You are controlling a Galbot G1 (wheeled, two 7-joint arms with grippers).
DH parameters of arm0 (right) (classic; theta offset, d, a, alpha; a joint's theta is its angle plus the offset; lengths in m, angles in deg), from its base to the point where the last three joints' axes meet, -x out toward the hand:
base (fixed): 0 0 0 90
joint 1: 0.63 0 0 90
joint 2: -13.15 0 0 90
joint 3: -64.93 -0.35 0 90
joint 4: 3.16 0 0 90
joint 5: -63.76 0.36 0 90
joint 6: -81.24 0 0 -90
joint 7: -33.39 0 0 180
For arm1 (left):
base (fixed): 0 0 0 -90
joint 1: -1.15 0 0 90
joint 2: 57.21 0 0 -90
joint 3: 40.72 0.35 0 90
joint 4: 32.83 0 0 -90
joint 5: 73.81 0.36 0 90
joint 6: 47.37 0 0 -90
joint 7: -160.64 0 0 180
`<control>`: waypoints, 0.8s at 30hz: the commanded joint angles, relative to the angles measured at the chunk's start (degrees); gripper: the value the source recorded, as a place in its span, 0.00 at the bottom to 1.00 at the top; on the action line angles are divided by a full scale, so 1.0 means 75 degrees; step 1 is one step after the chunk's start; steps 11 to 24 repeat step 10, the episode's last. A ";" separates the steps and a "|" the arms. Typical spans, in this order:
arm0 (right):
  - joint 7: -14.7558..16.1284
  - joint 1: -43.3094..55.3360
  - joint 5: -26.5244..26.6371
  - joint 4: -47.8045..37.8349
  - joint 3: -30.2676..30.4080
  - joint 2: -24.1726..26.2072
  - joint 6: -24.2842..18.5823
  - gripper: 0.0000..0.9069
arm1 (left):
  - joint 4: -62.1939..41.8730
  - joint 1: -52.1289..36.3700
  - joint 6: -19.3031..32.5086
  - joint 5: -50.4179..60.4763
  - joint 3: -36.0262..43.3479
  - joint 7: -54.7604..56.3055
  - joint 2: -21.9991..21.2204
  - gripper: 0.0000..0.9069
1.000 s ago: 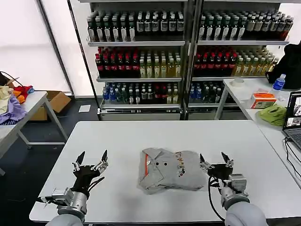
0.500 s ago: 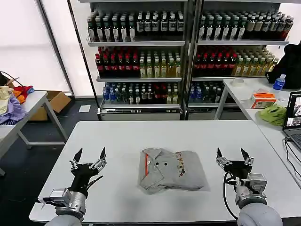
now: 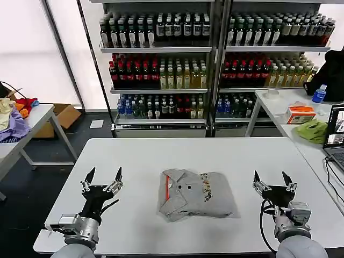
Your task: Fold and organize the clothes.
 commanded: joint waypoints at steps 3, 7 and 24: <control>-0.0008 -0.0028 0.0005 0.0080 -0.0092 0.0033 0.0035 1.00 | 0.0000 0.0061 0.0086 0.0043 -0.0015 -0.0109 -0.0059 1.00; -0.0002 -0.0023 0.0010 0.0108 -0.0078 0.0028 0.0037 1.00 | 0.0026 0.0105 0.0114 0.0061 0.0000 -0.0167 -0.0089 1.00; 0.0006 -0.0024 -0.0005 0.0085 -0.0042 0.0020 0.0017 1.00 | 0.0017 0.0111 0.0104 0.0084 0.0005 -0.0208 -0.0087 1.00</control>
